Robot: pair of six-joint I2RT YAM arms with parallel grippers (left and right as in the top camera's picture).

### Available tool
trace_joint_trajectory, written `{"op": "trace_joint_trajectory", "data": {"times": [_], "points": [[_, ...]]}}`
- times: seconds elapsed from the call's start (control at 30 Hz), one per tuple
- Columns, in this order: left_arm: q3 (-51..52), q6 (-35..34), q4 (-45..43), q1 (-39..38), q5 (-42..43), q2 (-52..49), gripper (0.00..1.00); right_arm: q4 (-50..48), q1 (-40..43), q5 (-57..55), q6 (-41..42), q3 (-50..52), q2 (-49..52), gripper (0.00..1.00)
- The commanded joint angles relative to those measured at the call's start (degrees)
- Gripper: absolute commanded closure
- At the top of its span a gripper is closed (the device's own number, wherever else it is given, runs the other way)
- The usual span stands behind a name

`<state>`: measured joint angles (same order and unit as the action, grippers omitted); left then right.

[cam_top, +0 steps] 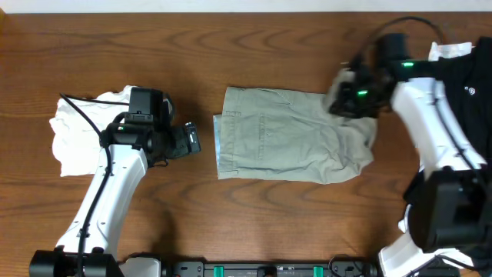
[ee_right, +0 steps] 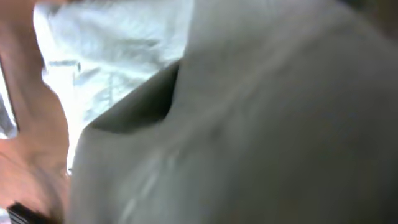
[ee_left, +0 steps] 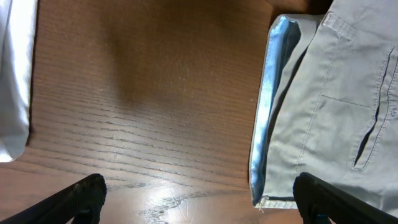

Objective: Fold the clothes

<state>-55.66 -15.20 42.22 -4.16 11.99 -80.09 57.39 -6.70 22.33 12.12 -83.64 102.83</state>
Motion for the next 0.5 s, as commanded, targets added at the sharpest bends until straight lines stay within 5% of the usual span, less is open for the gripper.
{"op": "trace_joint_trajectory", "data": {"times": [0.0,0.47], "points": [[-0.6,-0.5,0.2,0.2,-0.4,-0.1,0.02,-1.2,-7.3,-5.1,8.0,-0.9,-0.8,0.99],[0.0,-2.1,0.6,0.2,-0.5,-0.1,0.02,-15.4,-29.0,-12.8,17.7,-0.9,5.4,0.99]]}}
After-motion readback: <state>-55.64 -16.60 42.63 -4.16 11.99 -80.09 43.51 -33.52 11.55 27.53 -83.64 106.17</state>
